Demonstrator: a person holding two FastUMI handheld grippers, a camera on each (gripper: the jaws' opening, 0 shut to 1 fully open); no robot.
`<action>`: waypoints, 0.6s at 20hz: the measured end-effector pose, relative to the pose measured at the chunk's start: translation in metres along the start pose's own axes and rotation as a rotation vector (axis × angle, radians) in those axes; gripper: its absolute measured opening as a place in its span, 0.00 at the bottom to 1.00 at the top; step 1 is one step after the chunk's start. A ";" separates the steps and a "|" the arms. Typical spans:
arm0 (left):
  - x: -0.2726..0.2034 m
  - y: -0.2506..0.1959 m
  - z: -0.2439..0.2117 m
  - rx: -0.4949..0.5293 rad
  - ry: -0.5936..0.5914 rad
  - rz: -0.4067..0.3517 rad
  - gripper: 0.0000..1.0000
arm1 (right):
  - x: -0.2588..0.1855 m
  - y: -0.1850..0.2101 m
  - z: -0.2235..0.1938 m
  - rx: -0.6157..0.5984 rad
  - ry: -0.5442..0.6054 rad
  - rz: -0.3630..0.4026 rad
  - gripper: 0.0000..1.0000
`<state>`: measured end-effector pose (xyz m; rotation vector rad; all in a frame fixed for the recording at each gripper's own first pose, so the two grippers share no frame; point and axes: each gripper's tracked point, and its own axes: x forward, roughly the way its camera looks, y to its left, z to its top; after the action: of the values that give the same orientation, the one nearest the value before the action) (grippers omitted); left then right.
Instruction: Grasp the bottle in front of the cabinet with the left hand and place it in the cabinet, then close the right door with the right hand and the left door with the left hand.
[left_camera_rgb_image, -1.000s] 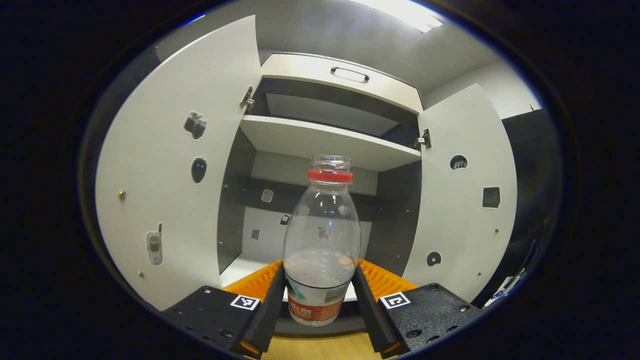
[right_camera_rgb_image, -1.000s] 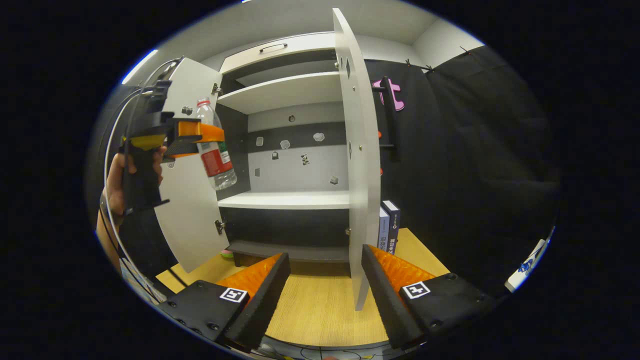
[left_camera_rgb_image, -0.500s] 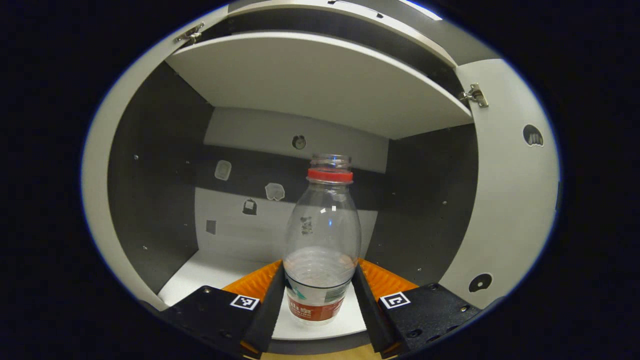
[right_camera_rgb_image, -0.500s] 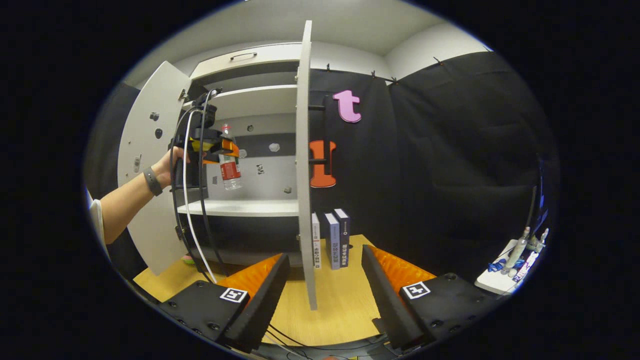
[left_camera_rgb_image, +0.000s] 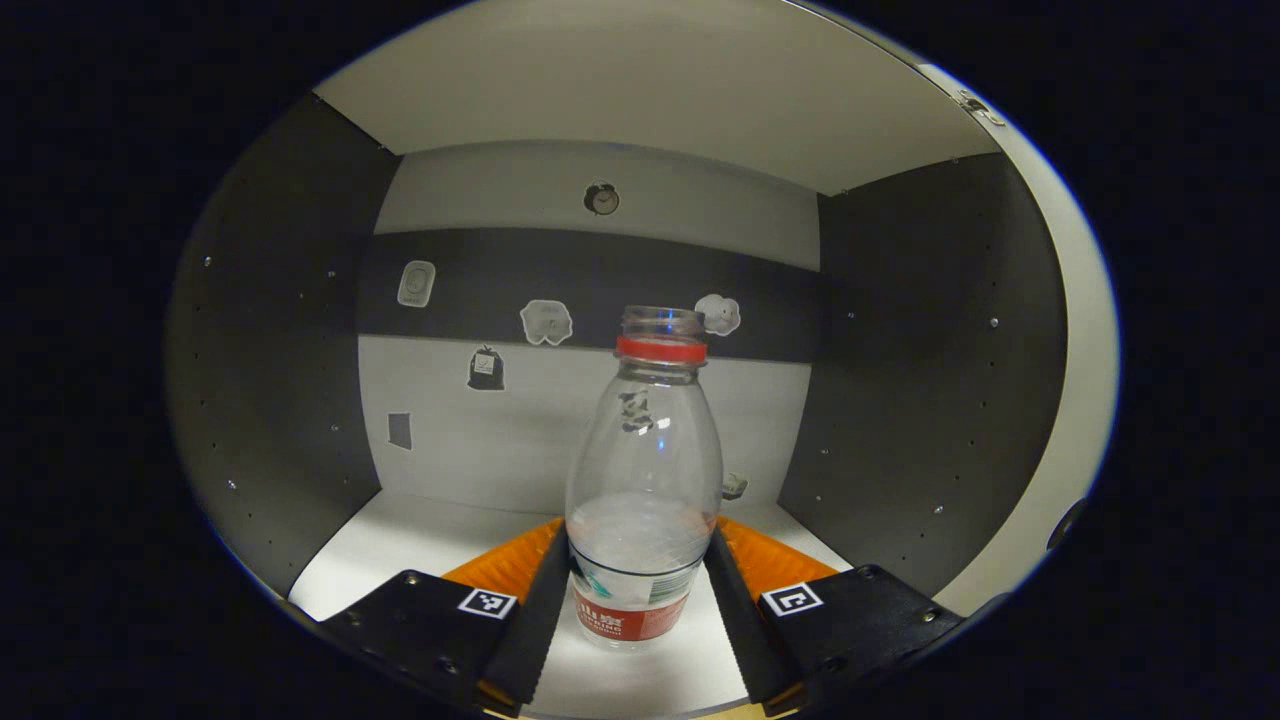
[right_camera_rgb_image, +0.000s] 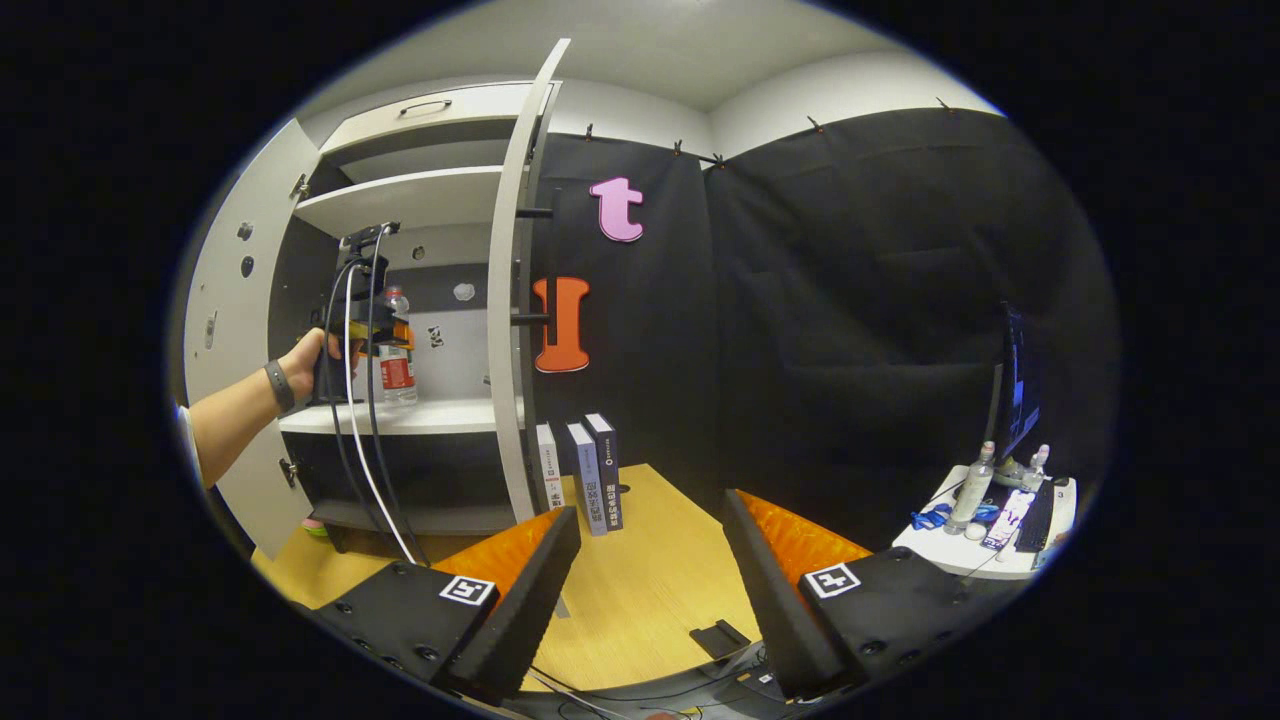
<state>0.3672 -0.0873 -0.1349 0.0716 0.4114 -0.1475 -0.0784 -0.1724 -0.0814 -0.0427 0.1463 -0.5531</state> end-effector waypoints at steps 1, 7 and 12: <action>0.001 -0.001 -0.002 -0.001 0.004 -0.004 0.75 | 0.001 0.002 -0.001 0.003 0.001 -0.003 0.96; 0.003 0.002 -0.009 -0.006 0.005 -0.002 0.78 | 0.007 0.017 -0.002 0.008 0.006 0.013 0.97; 0.001 0.008 0.002 0.010 -0.038 0.004 0.95 | 0.008 0.021 -0.003 0.016 0.013 0.026 0.97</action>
<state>0.3701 -0.0797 -0.1328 0.0790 0.3730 -0.1468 -0.0616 -0.1585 -0.0870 -0.0220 0.1553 -0.5287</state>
